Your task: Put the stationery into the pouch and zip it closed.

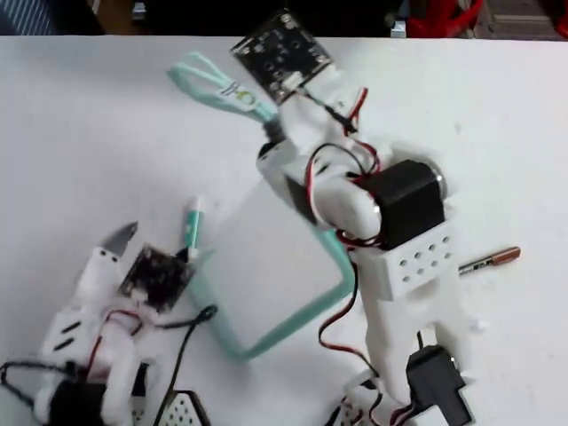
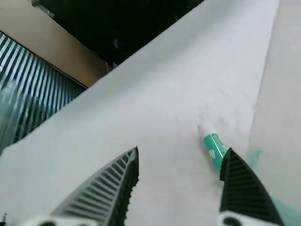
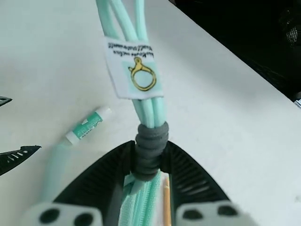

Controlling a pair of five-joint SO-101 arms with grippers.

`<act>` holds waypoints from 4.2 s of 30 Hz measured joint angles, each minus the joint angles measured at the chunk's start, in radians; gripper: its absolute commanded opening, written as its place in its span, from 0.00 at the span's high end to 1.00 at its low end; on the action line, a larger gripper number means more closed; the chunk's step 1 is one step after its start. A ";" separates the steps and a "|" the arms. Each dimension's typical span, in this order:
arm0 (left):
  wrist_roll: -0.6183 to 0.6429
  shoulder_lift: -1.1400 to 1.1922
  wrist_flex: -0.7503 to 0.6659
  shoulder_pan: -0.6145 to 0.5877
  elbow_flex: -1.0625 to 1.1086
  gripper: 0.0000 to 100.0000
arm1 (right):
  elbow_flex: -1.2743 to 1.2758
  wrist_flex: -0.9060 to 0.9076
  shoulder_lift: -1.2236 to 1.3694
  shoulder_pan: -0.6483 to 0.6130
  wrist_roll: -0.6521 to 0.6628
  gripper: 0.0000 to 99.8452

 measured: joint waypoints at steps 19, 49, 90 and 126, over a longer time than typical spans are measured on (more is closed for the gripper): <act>0.129 0.112 0.330 0.287 -0.549 0.72 | -0.284 -0.002 -0.029 -0.153 0.000 0.98; 0.130 0.112 0.427 0.293 -0.594 0.72 | 0.000 0.000 -0.295 -0.296 -0.078 0.98; 0.106 0.005 0.502 0.615 -0.592 0.72 | 0.446 -0.413 -0.331 -0.017 -0.091 0.98; 0.190 0.005 0.170 0.572 -0.391 0.72 | -0.114 -0.365 -0.110 0.230 -0.615 0.98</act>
